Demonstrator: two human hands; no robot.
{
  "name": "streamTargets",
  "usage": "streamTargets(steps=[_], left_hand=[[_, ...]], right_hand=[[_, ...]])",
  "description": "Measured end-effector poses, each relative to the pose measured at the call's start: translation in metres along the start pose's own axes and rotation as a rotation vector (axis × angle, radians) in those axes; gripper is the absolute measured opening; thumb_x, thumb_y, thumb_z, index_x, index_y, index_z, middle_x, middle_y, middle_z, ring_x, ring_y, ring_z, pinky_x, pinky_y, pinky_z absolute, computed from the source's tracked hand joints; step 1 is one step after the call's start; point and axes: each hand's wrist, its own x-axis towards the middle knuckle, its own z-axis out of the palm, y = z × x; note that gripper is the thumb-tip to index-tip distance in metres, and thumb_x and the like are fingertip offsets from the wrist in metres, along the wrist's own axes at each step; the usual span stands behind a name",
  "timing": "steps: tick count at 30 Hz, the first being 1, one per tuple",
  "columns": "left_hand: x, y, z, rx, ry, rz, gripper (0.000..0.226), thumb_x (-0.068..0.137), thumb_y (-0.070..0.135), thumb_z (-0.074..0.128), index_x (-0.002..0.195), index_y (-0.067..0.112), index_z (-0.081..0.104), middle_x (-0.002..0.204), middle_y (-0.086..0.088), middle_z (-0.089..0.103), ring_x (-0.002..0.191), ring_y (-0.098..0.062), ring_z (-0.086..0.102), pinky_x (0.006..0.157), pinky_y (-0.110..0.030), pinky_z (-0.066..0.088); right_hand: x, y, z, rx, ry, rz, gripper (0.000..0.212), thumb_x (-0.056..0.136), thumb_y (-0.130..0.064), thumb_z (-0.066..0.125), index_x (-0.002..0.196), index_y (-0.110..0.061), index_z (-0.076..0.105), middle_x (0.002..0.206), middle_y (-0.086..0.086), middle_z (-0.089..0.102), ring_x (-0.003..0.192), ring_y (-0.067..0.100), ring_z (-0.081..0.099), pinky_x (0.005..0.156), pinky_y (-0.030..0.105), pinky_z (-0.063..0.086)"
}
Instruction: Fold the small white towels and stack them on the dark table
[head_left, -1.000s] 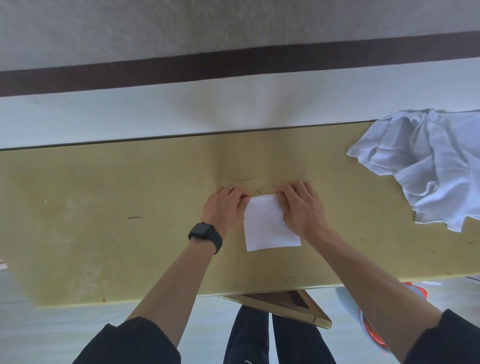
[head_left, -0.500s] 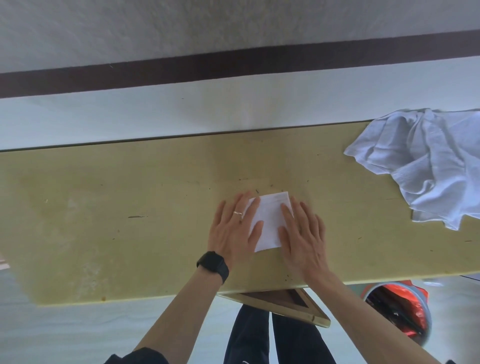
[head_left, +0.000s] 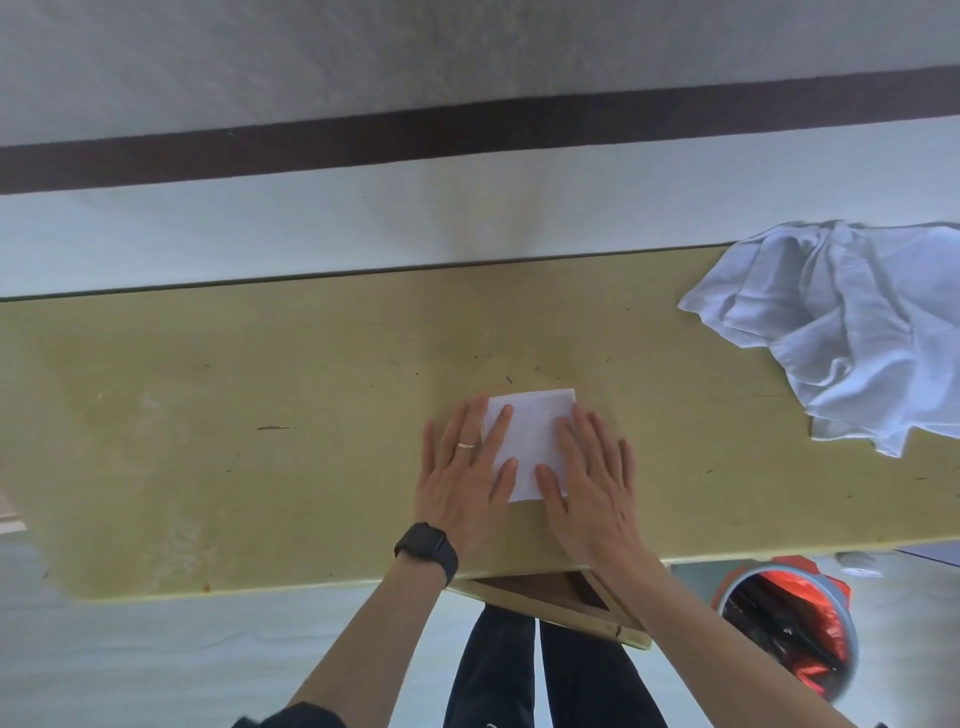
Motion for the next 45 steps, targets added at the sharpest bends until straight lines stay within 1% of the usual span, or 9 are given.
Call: streamTargets(steps=[5, 16, 20, 23, 28, 31, 37, 41, 45], left_hand=[[0.0, 0.029, -0.028, -0.376, -0.021, -0.638, 0.056, 0.093, 0.053, 0.051, 0.137, 0.018, 0.044, 0.137, -0.006, 0.048, 0.126, -0.026, 0.04, 0.102, -0.042, 0.037], [0.037, 0.058, -0.042, -0.552, -0.165, -0.847, 0.034, 0.09, 0.034, 0.055, 0.118, 0.015, 0.052, 0.118, -0.007, 0.054, 0.107, -0.028, 0.053, 0.088, -0.045, 0.05], [0.031, 0.053, -0.051, -0.847, -0.107, -0.803, 0.028, 0.09, 0.022, 0.063, 0.113, 0.017, 0.049, 0.102, 0.002, 0.061, 0.082, -0.015, 0.059, 0.063, -0.025, 0.047], [0.026, 0.043, -0.063, -1.129, -0.081, -0.844, 0.037, 0.086, 0.021, 0.071, 0.117, 0.02, 0.053, 0.108, 0.003, 0.065, 0.091, -0.014, 0.062, 0.077, -0.031, 0.054], [0.007, 0.033, -0.119, -1.271, -0.019, -0.582, 0.02, 0.096, 0.031, 0.062, 0.106, 0.017, 0.073, 0.102, -0.002, 0.074, 0.089, -0.018, 0.065, 0.076, -0.026, 0.051], [-0.003, 0.038, -0.161, -1.221, 0.099, -0.465, 0.021, 0.094, 0.04, 0.062, 0.1, 0.022, 0.071, 0.095, -0.006, 0.072, 0.085, -0.026, 0.065, 0.082, -0.04, 0.055], [-0.042, 0.068, -0.253, -0.876, 0.443, -0.344, 0.022, 0.104, 0.04, 0.036, 0.101, 0.022, 0.046, 0.071, 0.005, 0.056, 0.053, -0.005, 0.049, 0.047, -0.022, 0.037], [-0.075, 0.078, -0.3, -0.805, 0.601, -0.375, 0.02, 0.104, 0.042, 0.031, 0.103, 0.025, 0.041, 0.072, -0.004, 0.063, 0.063, -0.025, 0.061, 0.054, -0.043, 0.048], [-0.126, 0.073, -0.323, -0.797, 0.731, -0.454, 0.024, 0.103, 0.044, 0.032, 0.108, 0.023, 0.044, 0.078, -0.002, 0.064, 0.065, -0.019, 0.061, 0.053, -0.033, 0.044]], right_hand=[[0.017, -0.014, -0.032, 0.246, 0.029, 0.416, 0.061, 0.092, -0.052, 0.054, 0.14, -0.019, 0.037, 0.14, 0.003, 0.042, 0.127, 0.024, 0.036, 0.105, 0.043, 0.036], [0.059, -0.029, -0.045, 0.57, -0.198, 0.658, 0.032, 0.086, -0.026, 0.068, 0.11, -0.018, 0.05, 0.09, -0.007, 0.054, 0.081, 0.015, 0.055, 0.06, 0.028, 0.04], [0.053, -0.027, -0.049, 0.651, -0.172, 0.575, 0.016, 0.094, -0.034, 0.056, 0.092, -0.018, 0.058, 0.08, -0.004, 0.059, 0.072, 0.014, 0.055, 0.057, 0.026, 0.038], [0.046, -0.026, -0.062, 0.729, -0.12, 0.504, 0.024, 0.099, -0.037, 0.048, 0.091, -0.016, 0.058, 0.079, 0.0, 0.058, 0.071, 0.017, 0.052, 0.06, 0.029, 0.04], [0.031, -0.043, -0.108, 0.731, -0.004, 0.313, 0.025, 0.102, -0.037, 0.045, 0.088, -0.018, 0.053, 0.075, -0.004, 0.054, 0.067, 0.013, 0.047, 0.058, 0.029, 0.037], [0.02, -0.069, -0.152, 0.734, 0.09, 0.188, 0.022, 0.103, -0.037, 0.044, 0.092, -0.02, 0.053, 0.076, -0.006, 0.057, 0.067, 0.011, 0.05, 0.059, 0.029, 0.04], [-0.004, -0.138, -0.232, 0.653, 0.24, -0.039, 0.021, 0.104, -0.038, 0.034, 0.096, -0.022, 0.045, 0.077, -0.006, 0.06, 0.071, 0.009, 0.056, 0.058, 0.031, 0.041], [-0.027, -0.181, -0.263, 0.655, 0.259, -0.169, 0.021, 0.105, -0.038, 0.03, 0.095, -0.022, 0.04, 0.072, -0.004, 0.058, 0.068, 0.011, 0.055, 0.056, 0.031, 0.04], [-0.052, -0.21, -0.273, 0.638, 0.241, -0.325, 0.02, 0.104, -0.038, 0.033, 0.096, -0.022, 0.043, 0.073, -0.006, 0.059, 0.068, 0.009, 0.055, 0.058, 0.026, 0.04]])
